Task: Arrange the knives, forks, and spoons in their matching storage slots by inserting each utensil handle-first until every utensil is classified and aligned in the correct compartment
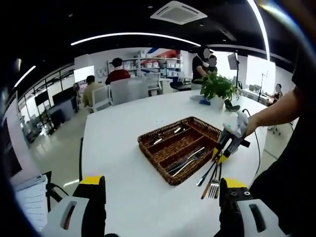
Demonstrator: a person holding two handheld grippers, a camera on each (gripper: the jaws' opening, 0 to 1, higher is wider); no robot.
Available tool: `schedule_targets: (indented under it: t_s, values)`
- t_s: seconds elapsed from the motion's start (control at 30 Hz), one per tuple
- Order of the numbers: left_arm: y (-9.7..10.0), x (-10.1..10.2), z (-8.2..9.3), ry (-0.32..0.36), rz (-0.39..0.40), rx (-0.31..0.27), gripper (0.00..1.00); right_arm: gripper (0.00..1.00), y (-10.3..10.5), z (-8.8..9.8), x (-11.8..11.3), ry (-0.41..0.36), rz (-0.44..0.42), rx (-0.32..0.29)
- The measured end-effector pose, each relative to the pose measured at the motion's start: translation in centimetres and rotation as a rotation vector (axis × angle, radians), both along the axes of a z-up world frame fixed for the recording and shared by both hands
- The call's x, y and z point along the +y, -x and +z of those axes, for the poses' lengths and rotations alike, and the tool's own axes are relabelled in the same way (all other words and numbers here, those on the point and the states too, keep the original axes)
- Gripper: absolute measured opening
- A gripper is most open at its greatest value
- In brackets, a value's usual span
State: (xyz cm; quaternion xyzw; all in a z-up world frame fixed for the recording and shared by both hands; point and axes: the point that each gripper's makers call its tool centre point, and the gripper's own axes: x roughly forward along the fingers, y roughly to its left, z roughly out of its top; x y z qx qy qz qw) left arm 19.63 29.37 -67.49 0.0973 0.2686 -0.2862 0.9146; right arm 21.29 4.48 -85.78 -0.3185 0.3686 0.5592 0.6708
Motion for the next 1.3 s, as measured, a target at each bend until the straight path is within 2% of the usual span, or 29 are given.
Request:
schedule_targets:
  t_s: [0.2,0.4,0.53,0.63,0.77,1.3]
  values:
    - [0.1,0.5,-0.1,-0.001,0.006,-0.001,1.00,0.05,0.2,-0.4,-0.1,0.008,0.010,0.010]
    - [0.3,0.8,-0.2,-0.008,0.005,0.003,1.00,0.05,0.3,-0.8,-0.1,0.031,0.031,-0.004]
    - [0.4,0.9,-0.1,-0.010,0.006,0.003,1.00,0.08,0.6,-1.3,0.0,0.045,0.036,0.009]
    - [0.5,1.0,0.0,-0.014,0.005,0.001,1.00,0.08,0.5,-1.1,0.0,0.038,0.030,0.018]
    - [0.5,1.0,0.1,-0.017,0.003,0.000,1.00,0.03,0.7,-1.2,0.1,0.029,0.064,0.009]
    - [0.3,1.2,0.6,-0.023,0.000,-0.004,1.00,0.00,1.2,-0.5,0.5,0.024,0.164,-0.011]
